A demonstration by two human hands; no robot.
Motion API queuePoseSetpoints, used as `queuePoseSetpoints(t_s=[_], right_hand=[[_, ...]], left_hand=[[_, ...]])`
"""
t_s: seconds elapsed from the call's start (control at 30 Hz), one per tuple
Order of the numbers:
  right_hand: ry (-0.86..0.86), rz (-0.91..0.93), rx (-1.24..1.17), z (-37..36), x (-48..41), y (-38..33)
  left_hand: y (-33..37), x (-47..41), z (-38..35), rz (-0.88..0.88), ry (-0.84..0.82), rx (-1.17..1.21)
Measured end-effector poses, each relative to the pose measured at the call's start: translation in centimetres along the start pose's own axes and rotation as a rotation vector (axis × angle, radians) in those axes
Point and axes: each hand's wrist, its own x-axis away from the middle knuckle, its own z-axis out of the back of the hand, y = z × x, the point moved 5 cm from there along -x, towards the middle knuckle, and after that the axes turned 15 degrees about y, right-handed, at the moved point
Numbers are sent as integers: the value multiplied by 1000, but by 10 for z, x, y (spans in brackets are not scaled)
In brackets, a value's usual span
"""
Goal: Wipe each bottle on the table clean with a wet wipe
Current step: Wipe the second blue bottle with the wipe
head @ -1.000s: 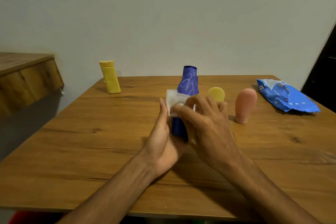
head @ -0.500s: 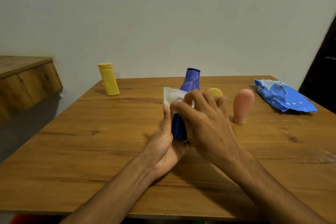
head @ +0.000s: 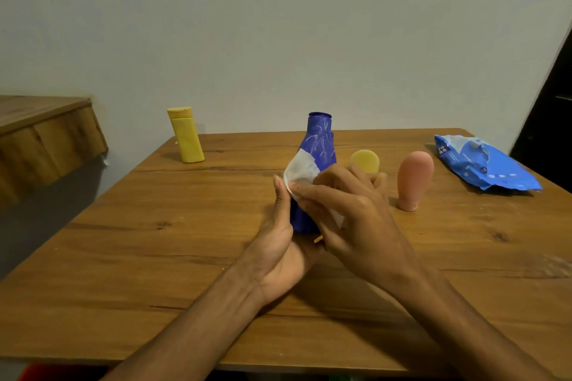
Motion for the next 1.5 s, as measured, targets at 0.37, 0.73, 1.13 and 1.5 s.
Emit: queuePoseSetpoints(t_s=[0.37,0.73,1.13,1.5], right_hand=[[64,-148,-98,1,7,10],[-43,-308,-195,-5,1,14],[31,-405,-256,-5,2,23],[30,-196,-309,-9,3,13]], left_hand=[[8,-3,5,24,88,3],[15,0,8,-40,196,46],[18,-5,11,-70,264,25],[12,-1,7,-42,210,-6]])
